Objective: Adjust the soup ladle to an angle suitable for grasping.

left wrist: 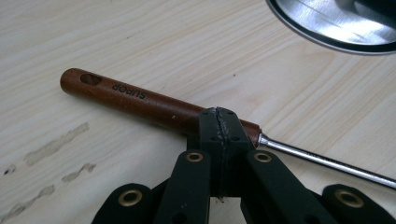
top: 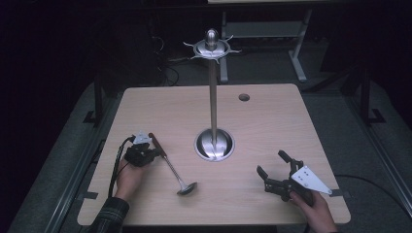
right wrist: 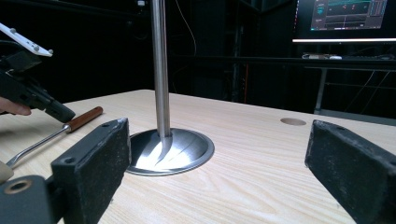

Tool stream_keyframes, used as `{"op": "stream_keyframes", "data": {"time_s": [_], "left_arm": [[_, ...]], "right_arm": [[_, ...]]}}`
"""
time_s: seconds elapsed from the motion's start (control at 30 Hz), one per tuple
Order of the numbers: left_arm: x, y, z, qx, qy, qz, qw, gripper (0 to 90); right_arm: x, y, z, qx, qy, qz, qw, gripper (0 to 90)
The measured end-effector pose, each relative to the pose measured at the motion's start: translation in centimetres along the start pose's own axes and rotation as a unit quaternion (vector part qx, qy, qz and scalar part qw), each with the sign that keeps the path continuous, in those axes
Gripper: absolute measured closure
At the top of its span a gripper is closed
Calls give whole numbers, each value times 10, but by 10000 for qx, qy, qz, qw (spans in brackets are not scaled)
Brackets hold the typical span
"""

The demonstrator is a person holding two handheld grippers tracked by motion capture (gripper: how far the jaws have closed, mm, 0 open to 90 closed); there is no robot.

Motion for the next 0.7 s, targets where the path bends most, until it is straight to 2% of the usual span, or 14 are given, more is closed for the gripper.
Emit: {"op": "stream_keyframes", "data": {"time_s": [0.33, 0.7], "left_arm": [[13, 5, 14, -62, -15, 229, 9997, 899], [27, 9, 27, -119, 34, 340, 9993, 899]], "right_arm": [[0, 0, 0, 0, 3, -8, 10000, 63], [0, 0, 0, 0, 4, -3, 10000, 63]]}}
Point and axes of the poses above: each handheld gripper's, and its own axes: z roughly forward along the jaws, x roughly out of its top, y roughly to its right, the point moved 4 cm from there along z, roughly forward along the jaws, and after that the axes turned 14 degrees about z, right-handed, at the moved point
